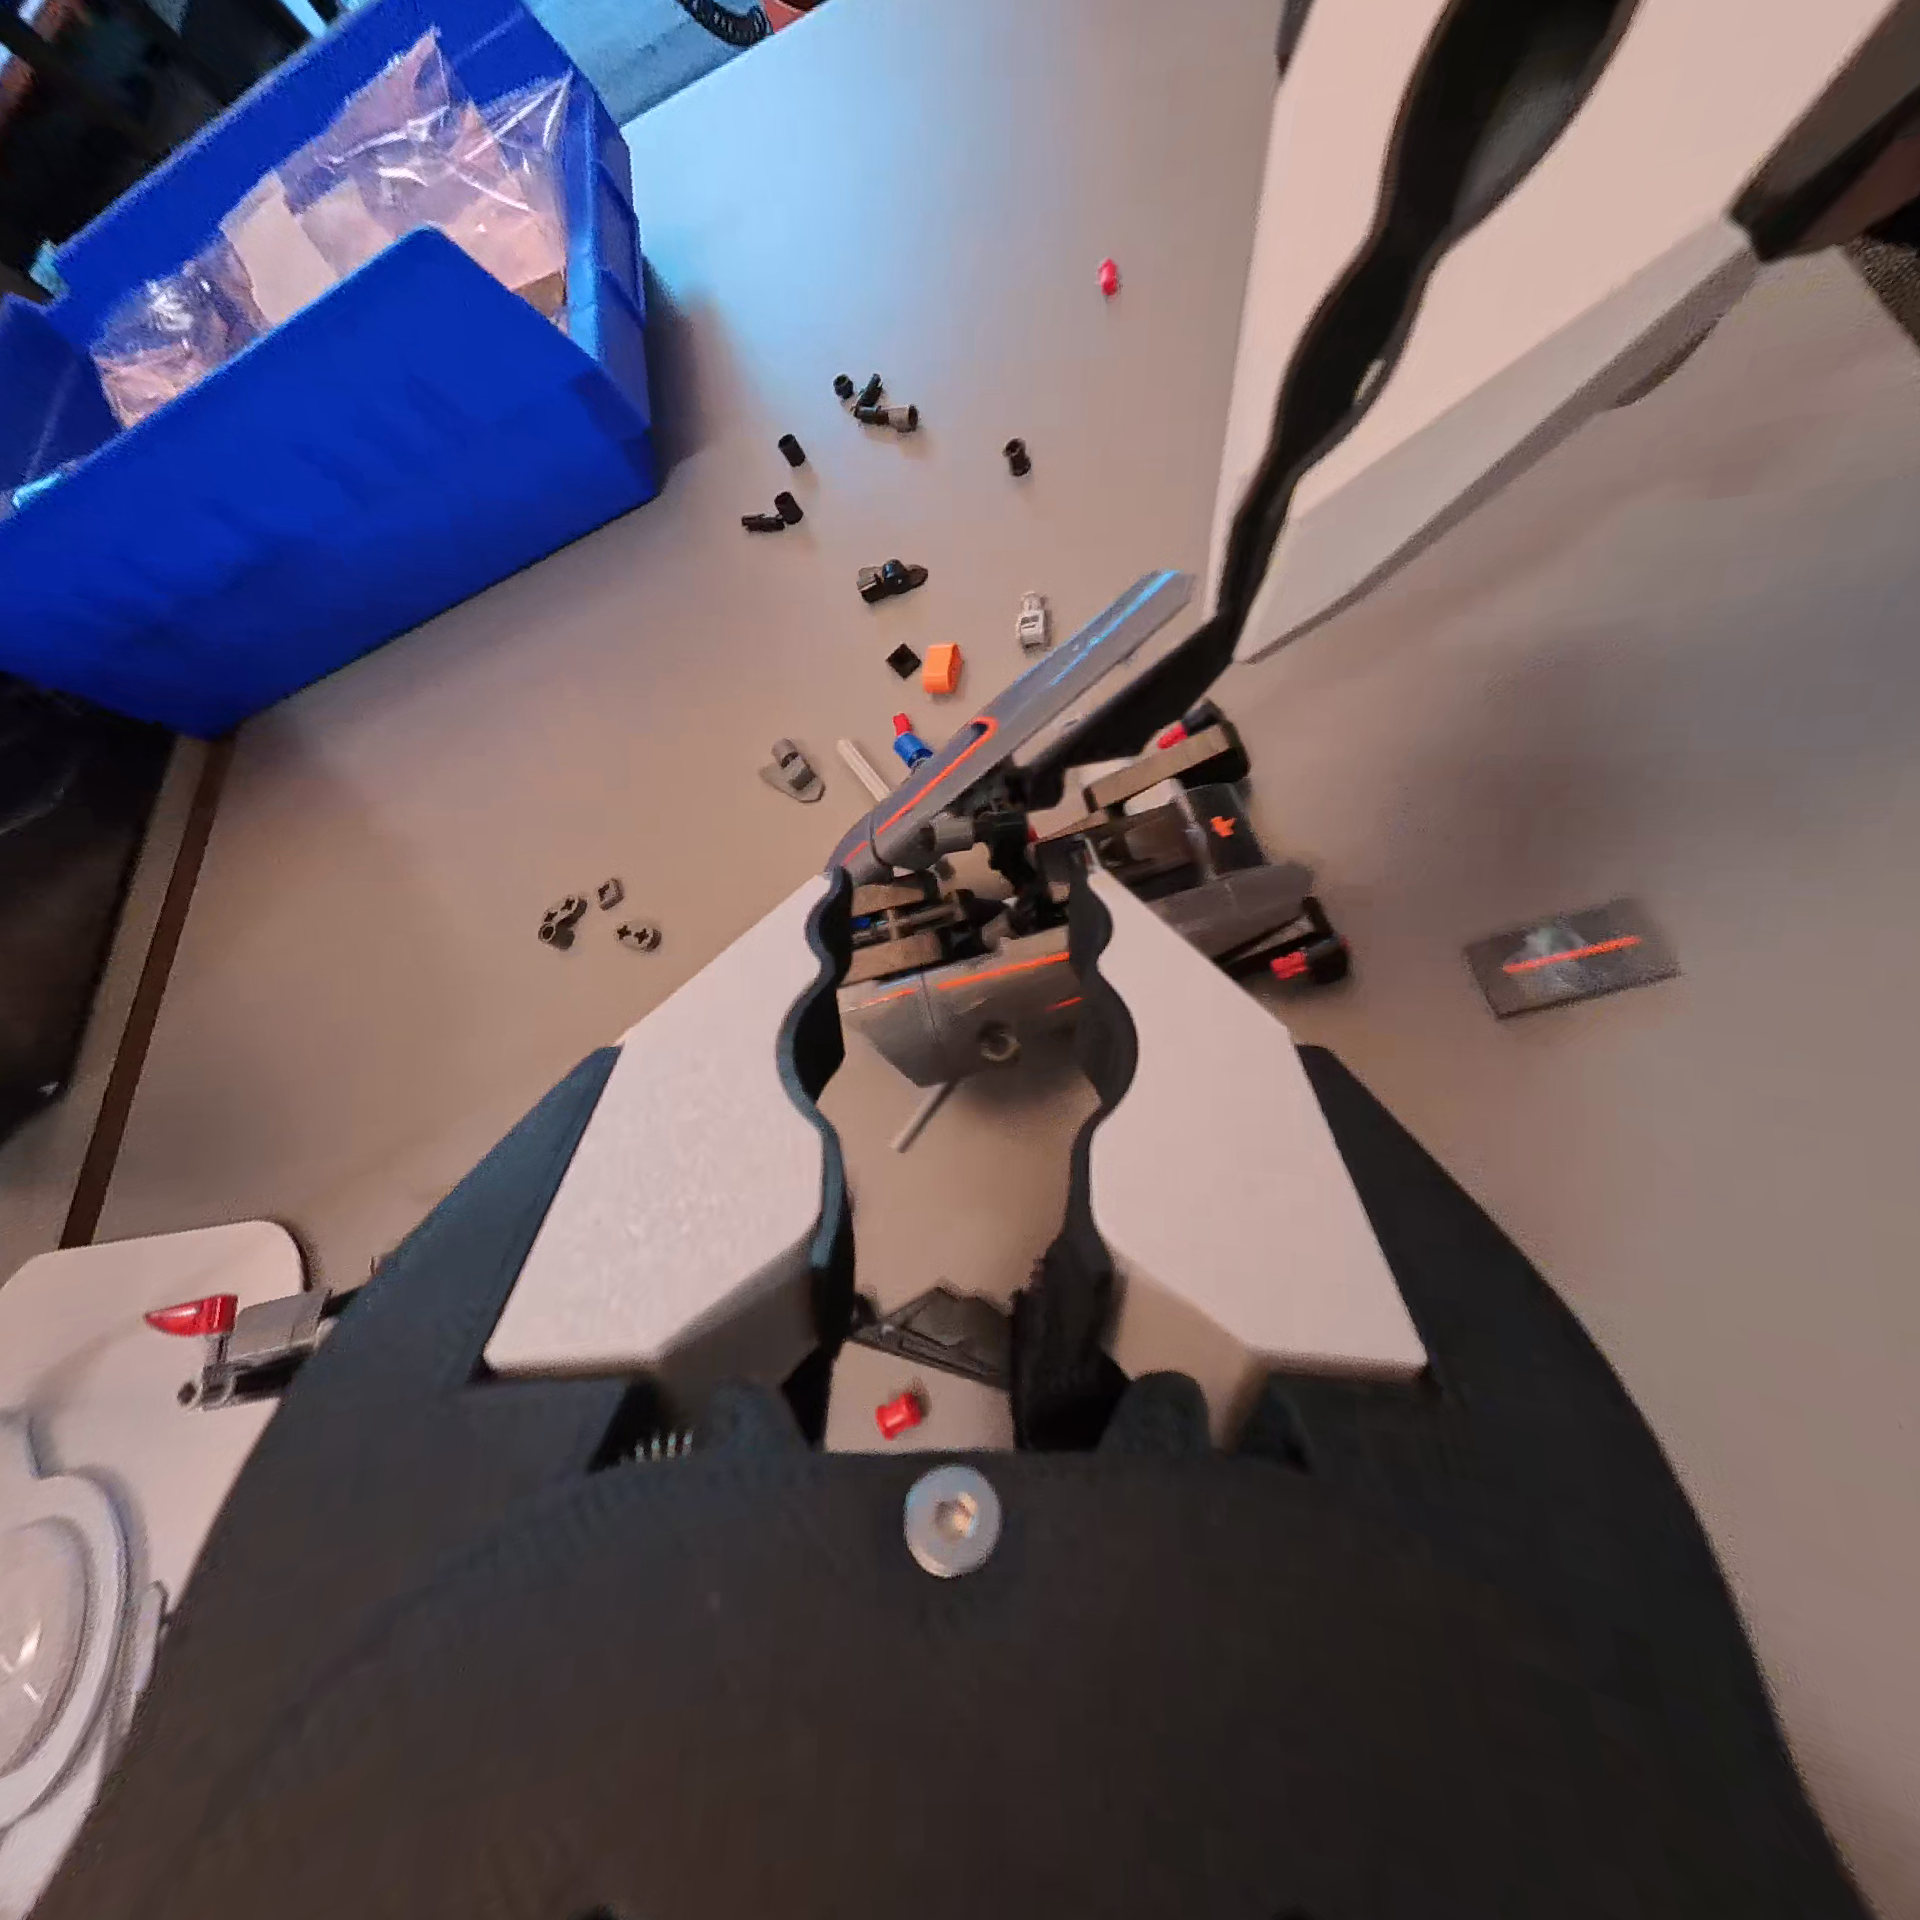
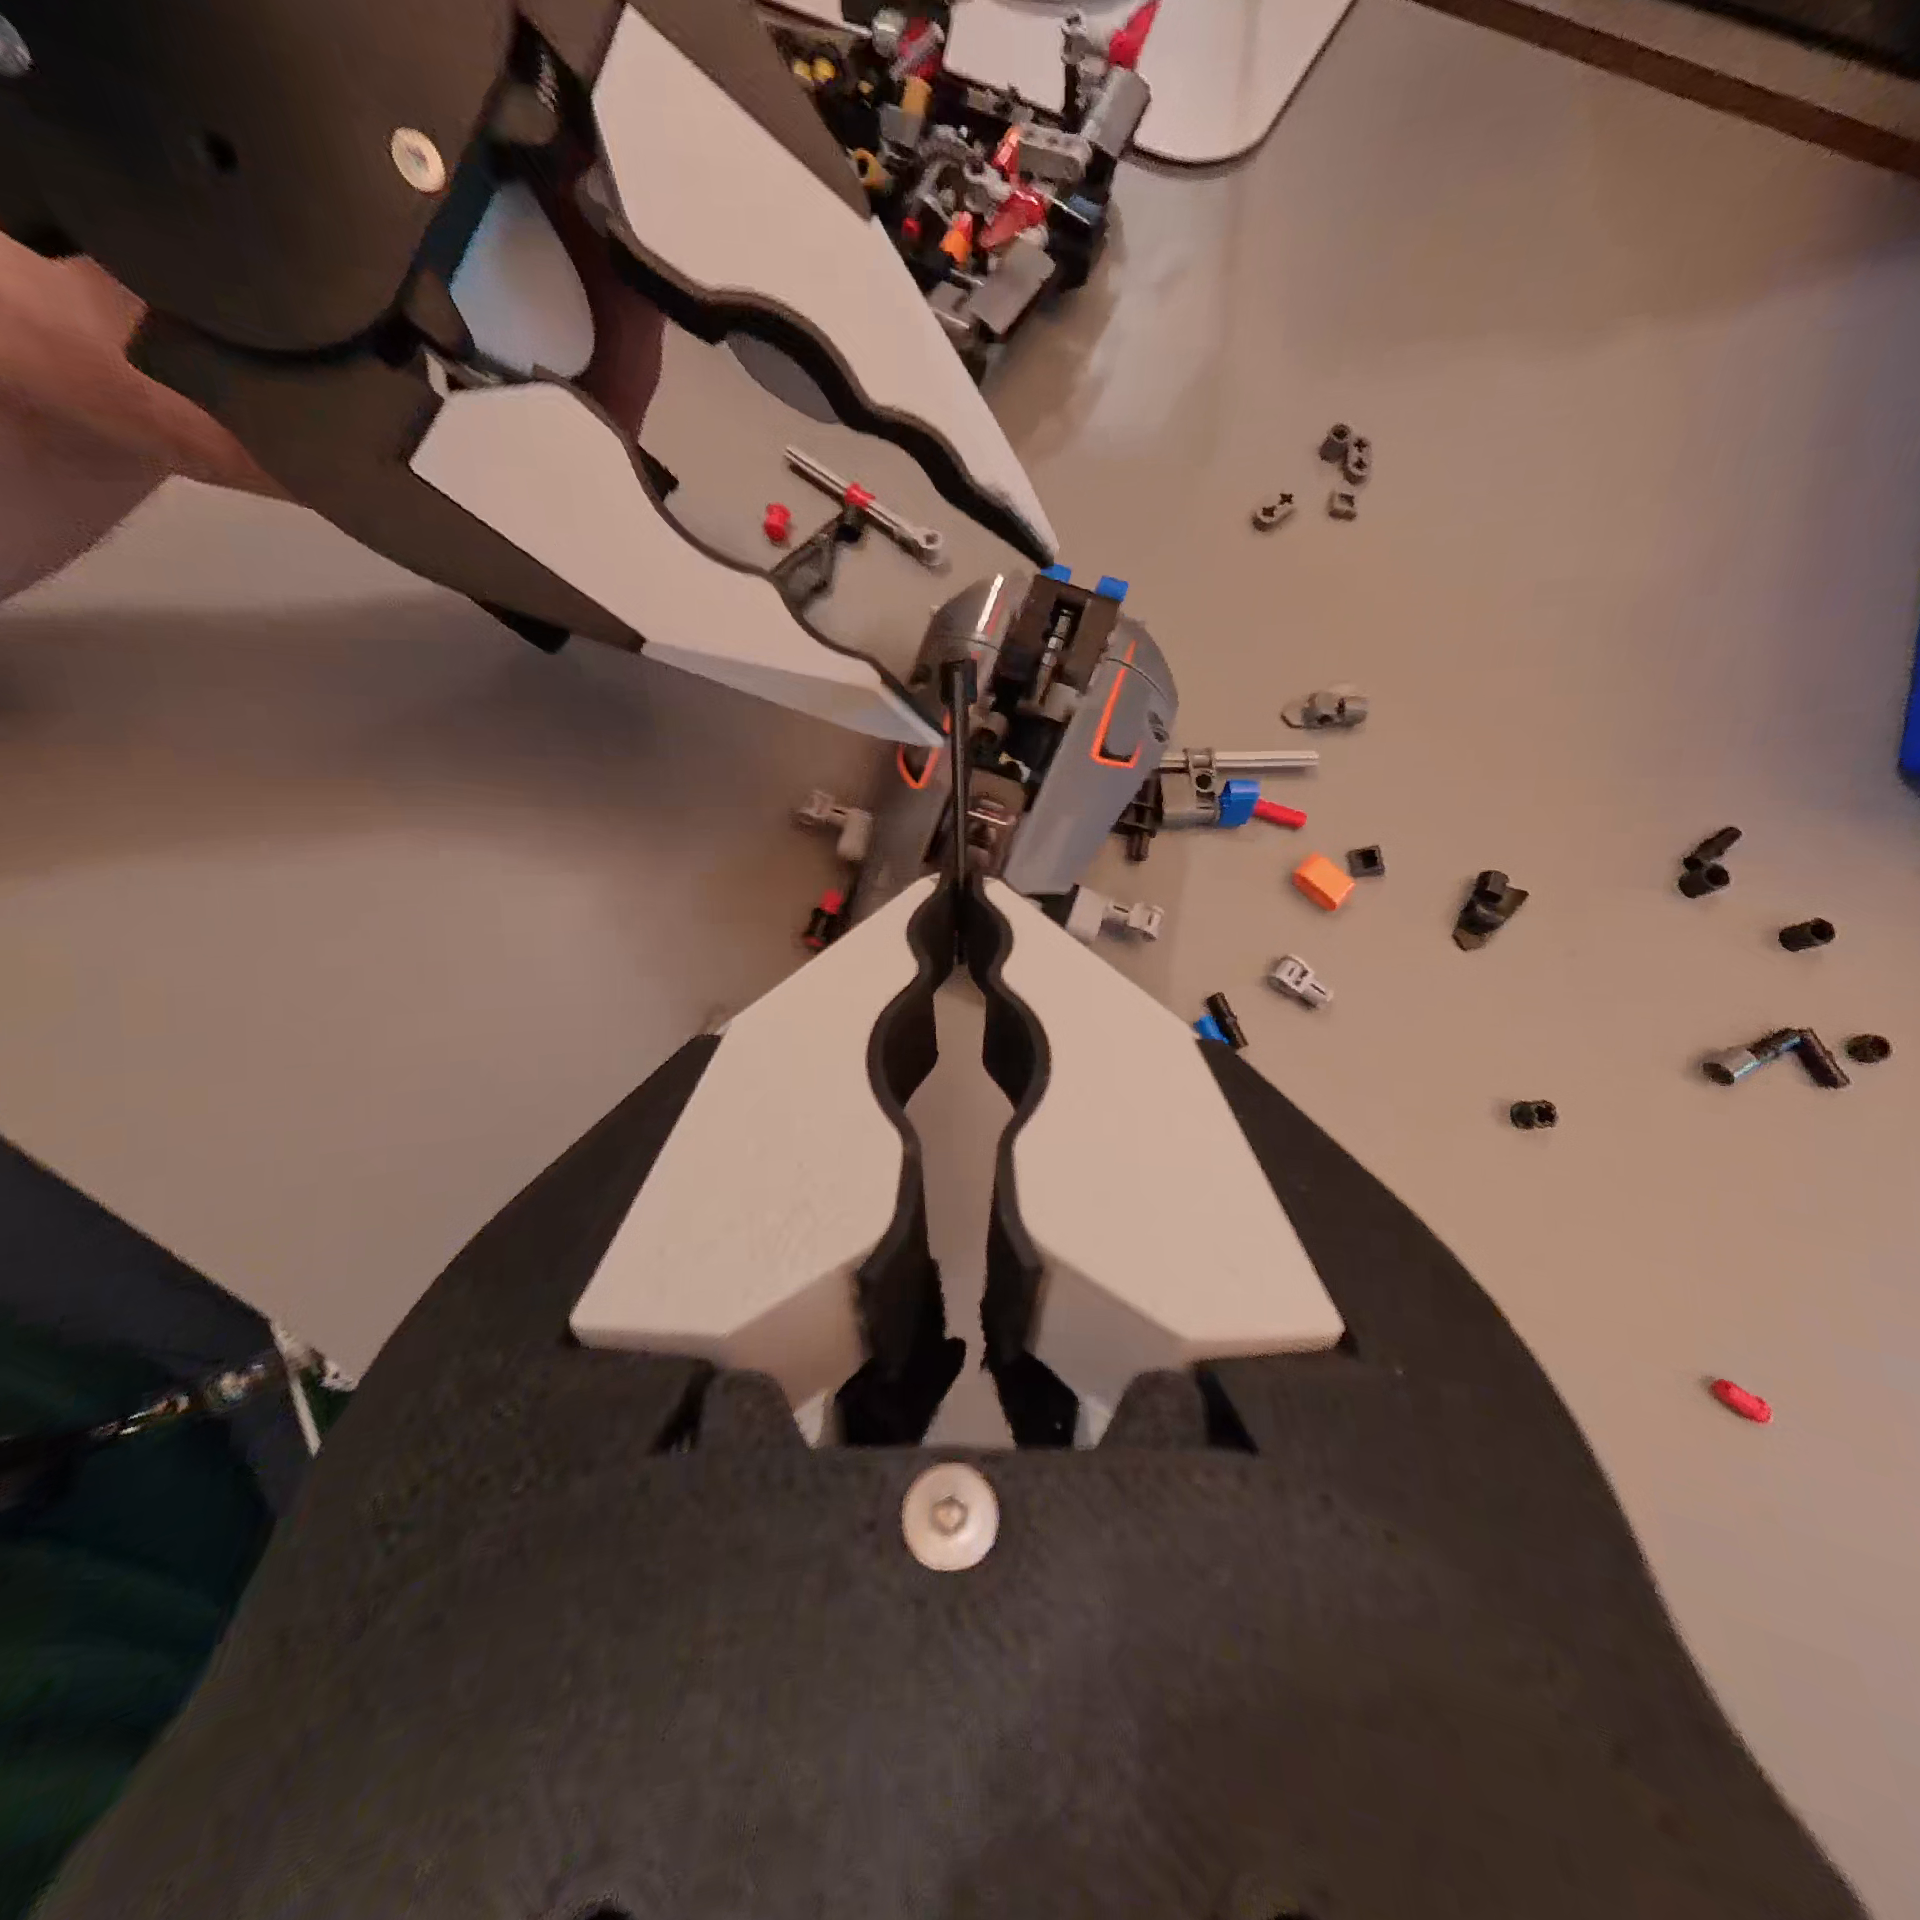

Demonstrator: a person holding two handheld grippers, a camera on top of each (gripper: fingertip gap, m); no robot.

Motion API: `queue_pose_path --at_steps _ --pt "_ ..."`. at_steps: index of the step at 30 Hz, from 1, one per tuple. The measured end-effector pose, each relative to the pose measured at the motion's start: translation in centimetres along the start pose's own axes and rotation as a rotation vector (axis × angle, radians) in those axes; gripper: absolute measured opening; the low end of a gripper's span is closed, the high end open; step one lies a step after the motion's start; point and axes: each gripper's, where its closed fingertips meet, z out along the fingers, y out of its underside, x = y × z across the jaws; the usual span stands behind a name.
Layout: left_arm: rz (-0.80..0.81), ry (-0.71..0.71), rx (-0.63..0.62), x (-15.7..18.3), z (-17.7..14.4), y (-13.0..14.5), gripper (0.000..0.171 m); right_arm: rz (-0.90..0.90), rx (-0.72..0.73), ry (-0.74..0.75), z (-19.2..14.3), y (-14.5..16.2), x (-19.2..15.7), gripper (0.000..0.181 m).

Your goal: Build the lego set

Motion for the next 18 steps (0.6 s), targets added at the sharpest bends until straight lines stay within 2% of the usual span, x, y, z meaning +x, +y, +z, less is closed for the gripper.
queue_pose_path --at_steps 5,8,15,18 --pt "-0.059 0.045 -0.002 -0.9 1.2 -0.2 0.043 0.017 0.013 0.064 0.7 0.3 2.0 0.000" --pt "-0.043 0.028 -0.050 -0.7 2.0 0.3 0.045 0.005 0.008 0.080 0.9 0.2 2.8 0.000" --pt "-0.069 -0.149 -0.078 -1.0 1.6 1.2 0.048 -0.055 -0.003 -0.014 1.8 -0.4 2.3 0.000" --pt "-0.061 -0.179 -0.068 -1.2 1.6 1.5 0.040 -0.109 -0.022 -0.048 2.3 -0.3 2.3 0.000"
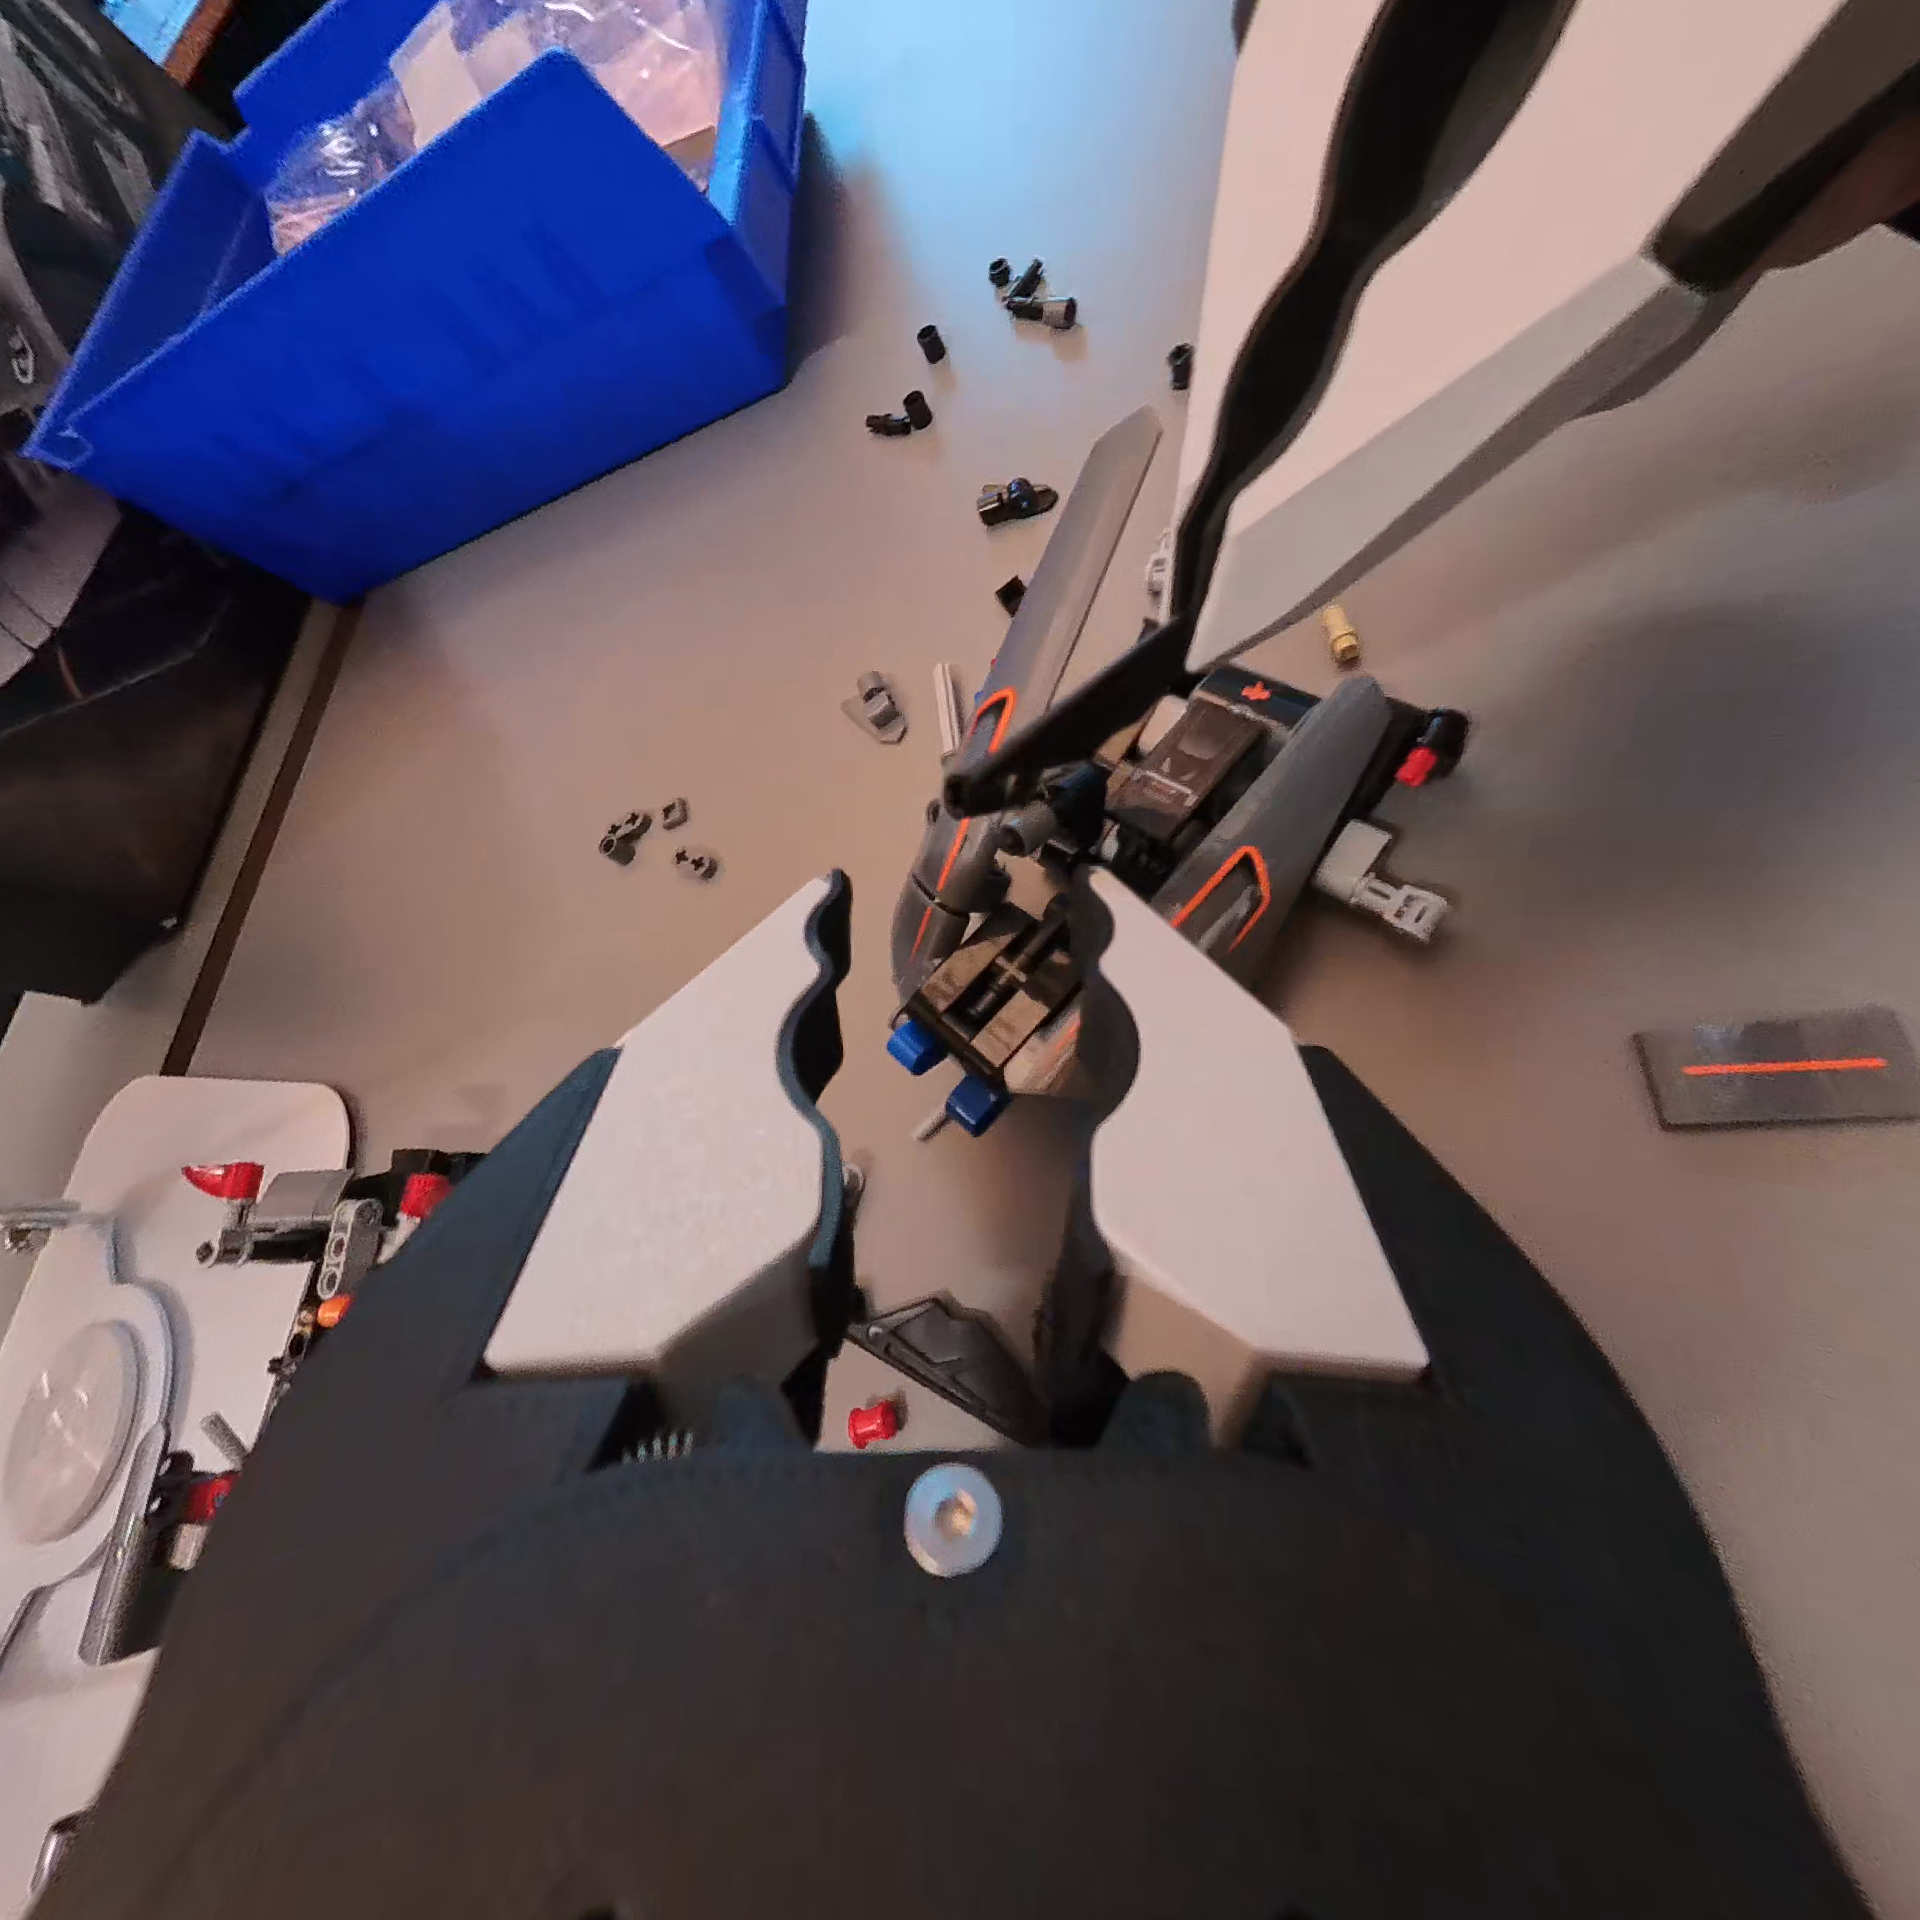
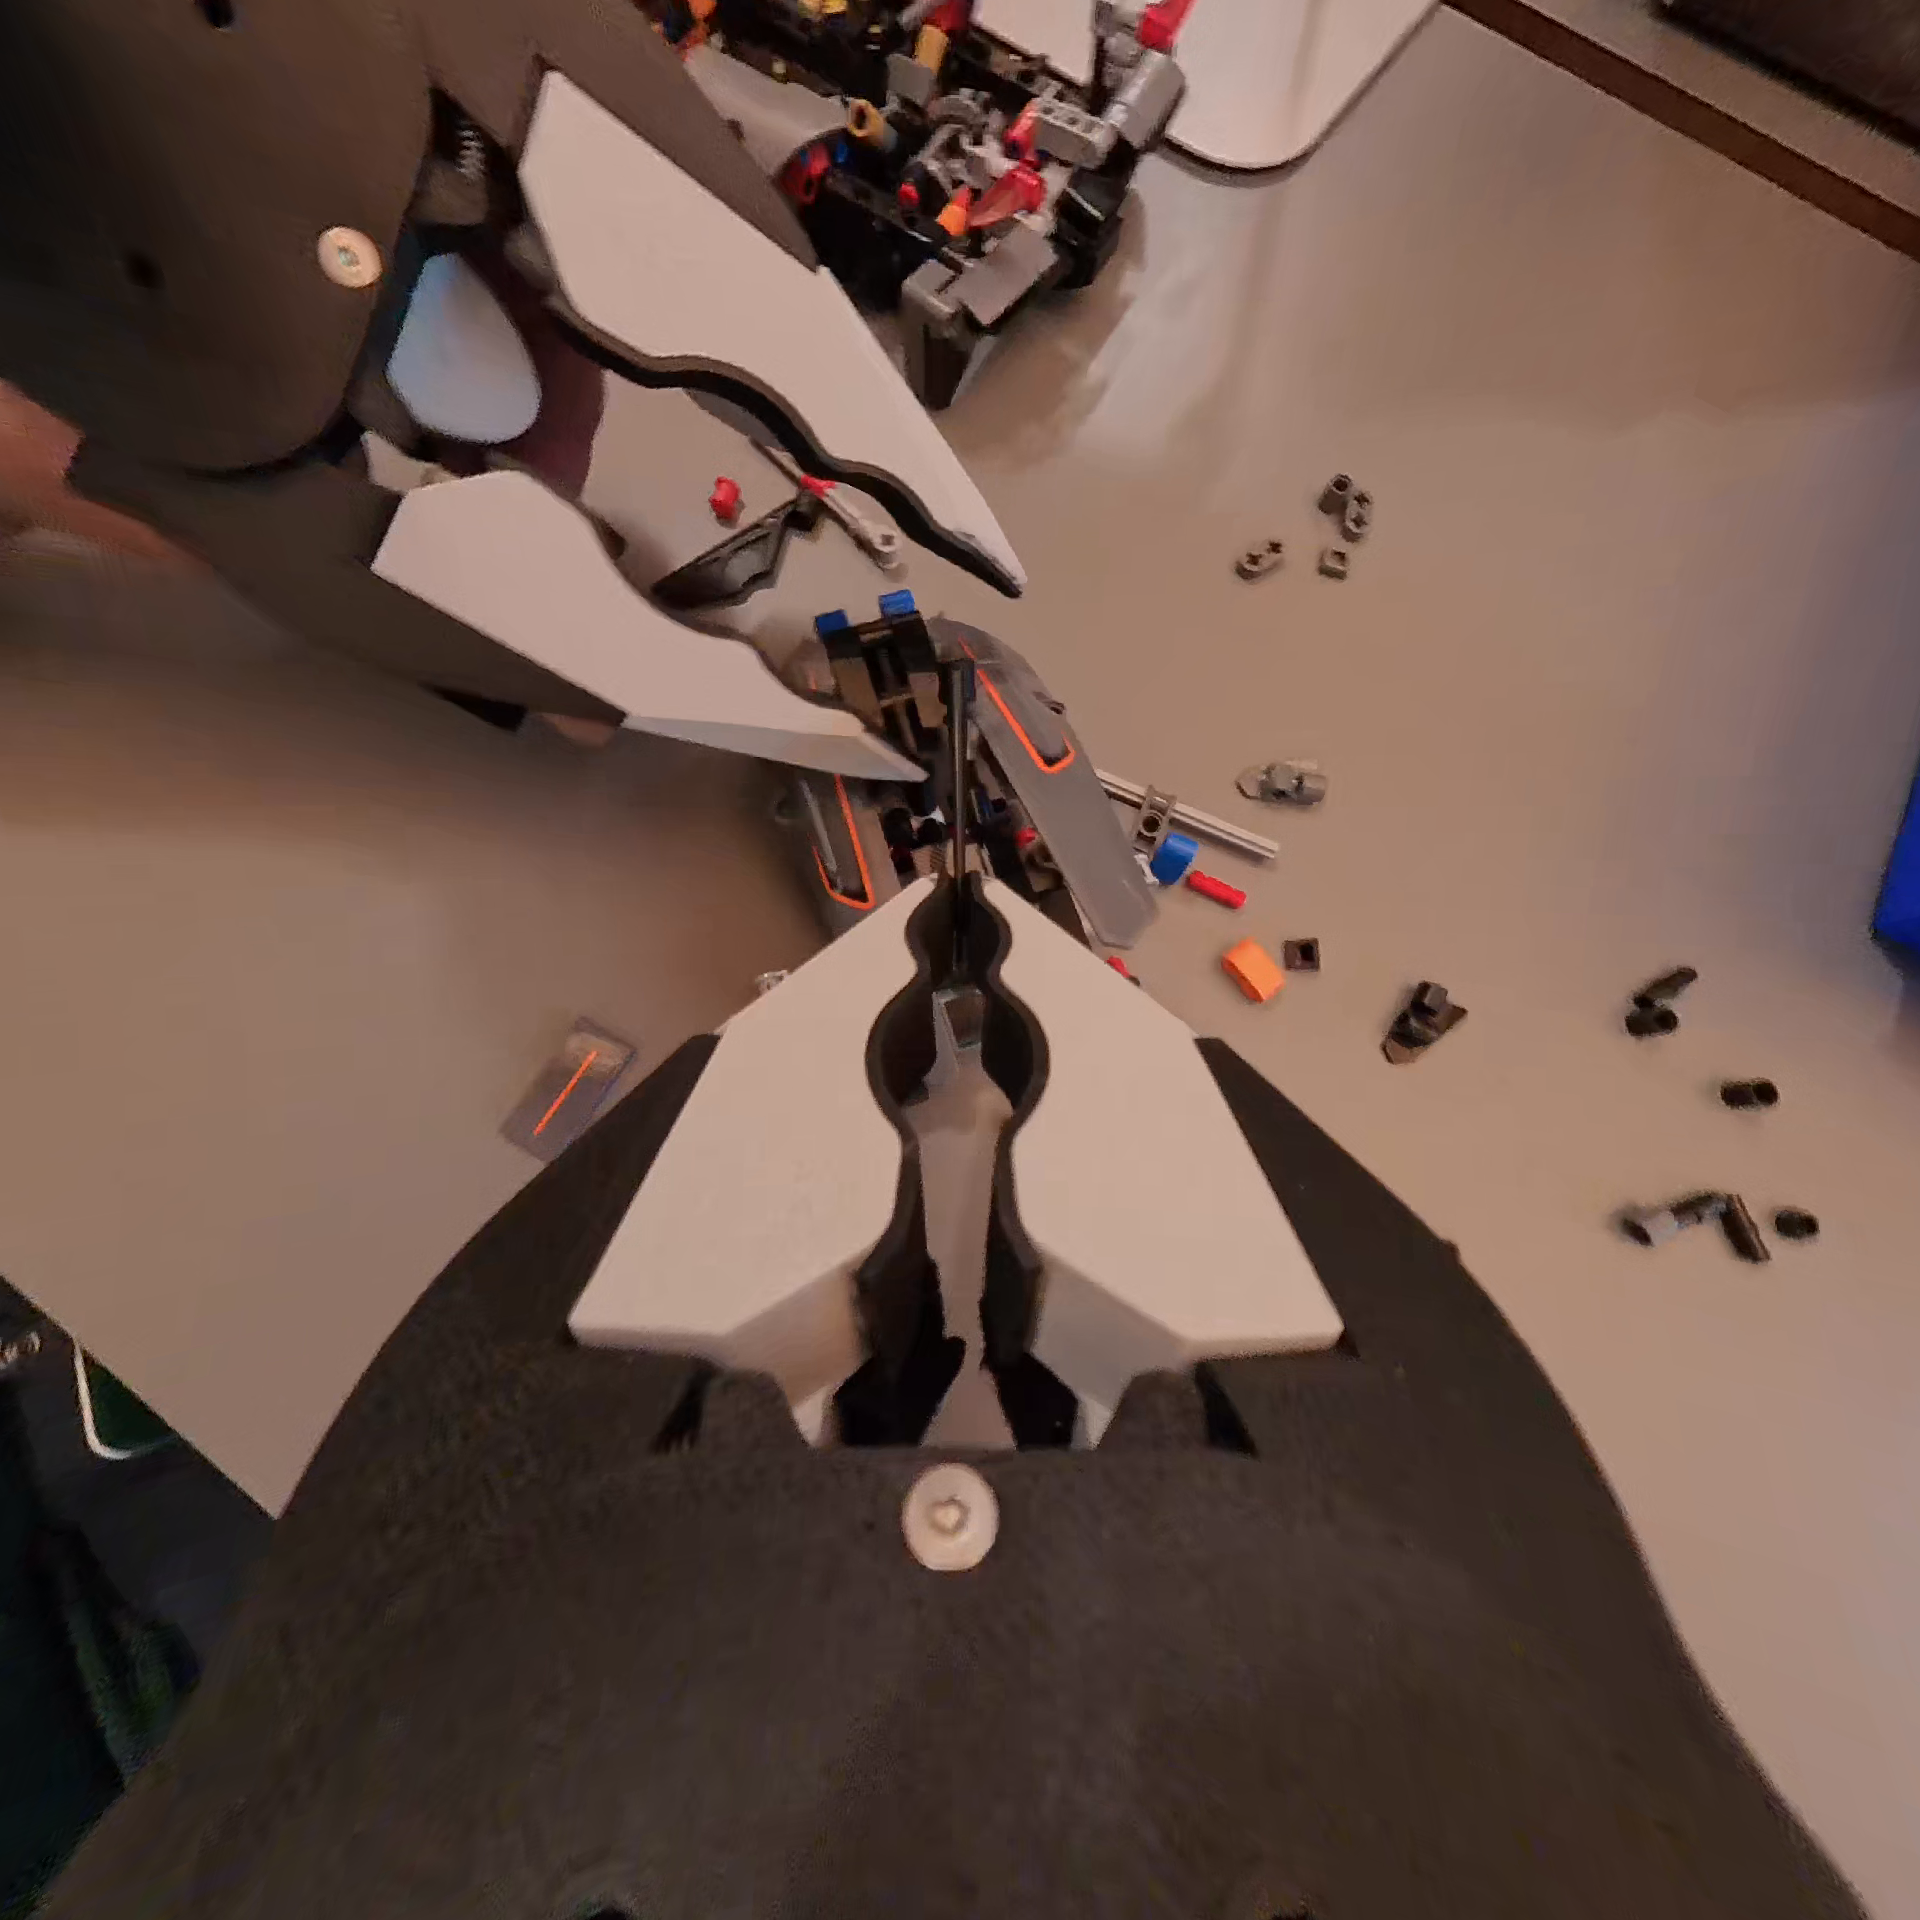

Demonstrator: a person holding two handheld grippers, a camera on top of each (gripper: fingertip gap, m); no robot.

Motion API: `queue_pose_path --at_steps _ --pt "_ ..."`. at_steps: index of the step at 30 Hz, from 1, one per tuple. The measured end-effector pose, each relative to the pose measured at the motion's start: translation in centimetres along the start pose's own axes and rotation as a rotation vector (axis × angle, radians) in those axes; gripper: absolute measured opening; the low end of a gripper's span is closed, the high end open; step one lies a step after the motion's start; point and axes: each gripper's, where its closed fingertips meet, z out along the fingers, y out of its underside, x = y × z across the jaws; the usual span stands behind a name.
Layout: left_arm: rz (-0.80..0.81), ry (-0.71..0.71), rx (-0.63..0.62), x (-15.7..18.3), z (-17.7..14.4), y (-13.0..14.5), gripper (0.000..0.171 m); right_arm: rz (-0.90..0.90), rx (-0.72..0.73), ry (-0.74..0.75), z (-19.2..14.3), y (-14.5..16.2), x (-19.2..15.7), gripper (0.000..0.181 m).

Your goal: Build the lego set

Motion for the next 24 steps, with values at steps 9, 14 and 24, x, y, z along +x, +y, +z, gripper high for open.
queue_pose_path --at_steps 9,14,24 --pt "0.039 0.013 0.023 0.78 0.28 -0.28 0.031 -0.097 0.029 -0.160 0.54 0.25 0.11 0.000" --pt "0.011 0.008 -0.003 0.58 0.96 0.14 0.028 -0.128 0.031 -0.196 0.89 0.57 0.11 0.000" --pt "0.028 -0.006 0.021 -0.13 0.44 0.12 0.034 -0.156 -0.006 -0.231 0.32 0.16 0.16 0.000"
